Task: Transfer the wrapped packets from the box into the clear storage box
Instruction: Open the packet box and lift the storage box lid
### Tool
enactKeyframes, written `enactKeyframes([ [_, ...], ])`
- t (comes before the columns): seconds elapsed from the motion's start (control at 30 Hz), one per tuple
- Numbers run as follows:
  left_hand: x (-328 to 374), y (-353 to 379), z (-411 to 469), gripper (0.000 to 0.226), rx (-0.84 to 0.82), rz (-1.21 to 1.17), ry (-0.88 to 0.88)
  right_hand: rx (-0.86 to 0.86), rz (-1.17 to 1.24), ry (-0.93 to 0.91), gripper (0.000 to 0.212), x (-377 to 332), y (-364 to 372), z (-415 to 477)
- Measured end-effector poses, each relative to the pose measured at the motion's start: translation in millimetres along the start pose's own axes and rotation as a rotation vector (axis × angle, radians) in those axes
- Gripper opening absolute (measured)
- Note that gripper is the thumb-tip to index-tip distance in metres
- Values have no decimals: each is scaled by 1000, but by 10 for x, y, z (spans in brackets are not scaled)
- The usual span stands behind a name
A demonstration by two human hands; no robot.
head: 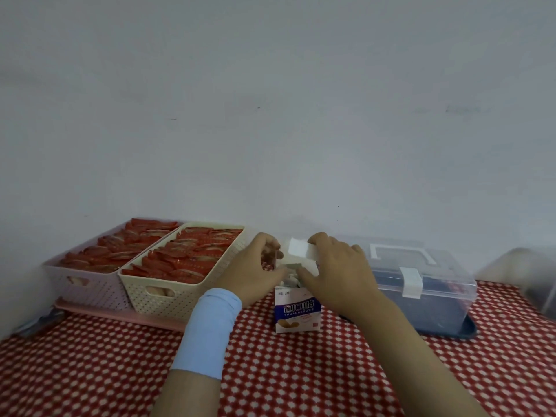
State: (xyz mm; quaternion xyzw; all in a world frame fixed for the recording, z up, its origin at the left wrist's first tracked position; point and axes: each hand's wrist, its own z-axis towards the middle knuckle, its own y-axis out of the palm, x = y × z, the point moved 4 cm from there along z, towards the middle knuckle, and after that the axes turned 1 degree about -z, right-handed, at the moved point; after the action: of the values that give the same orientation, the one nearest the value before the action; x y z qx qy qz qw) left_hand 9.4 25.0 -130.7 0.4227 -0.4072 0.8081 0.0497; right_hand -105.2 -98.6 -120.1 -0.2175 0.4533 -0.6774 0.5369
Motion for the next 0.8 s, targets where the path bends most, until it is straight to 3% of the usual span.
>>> enactKeyframes([
  [0.1, -82, -78, 8, 28, 25, 64, -13, 100, -44, 28, 28, 28, -57, 27],
  [0.17, -82, -92, 8, 32, 29, 125, 4, 124, -79, 30, 37, 60, -82, 41],
  [0.23, -71, -76, 26, 38, 22, 246, 64, 67, -168, 26, 49, 113, -63, 42],
  [0.3, -46, -39, 34, 38, 4, 345, 102, -3, -276, -4, 39, 137, -36, 30],
  [0.43, 4, 59, 43, 29, -27, 282, 51, -144, -416, -53, 20, 143, 38, 30],
  [0.6, 2, 122, 51, 28, -103, 317, -19, -161, -334, -56, 30, 150, -5, 14],
  [0.7, 52, 61, 35, 29, -64, 355, 27, -116, -195, -23, 47, 90, -135, 15],
  [0.8, 96, -8, 31, 34, 58, 283, 61, -157, -121, -28, 40, -17, -106, 44],
])
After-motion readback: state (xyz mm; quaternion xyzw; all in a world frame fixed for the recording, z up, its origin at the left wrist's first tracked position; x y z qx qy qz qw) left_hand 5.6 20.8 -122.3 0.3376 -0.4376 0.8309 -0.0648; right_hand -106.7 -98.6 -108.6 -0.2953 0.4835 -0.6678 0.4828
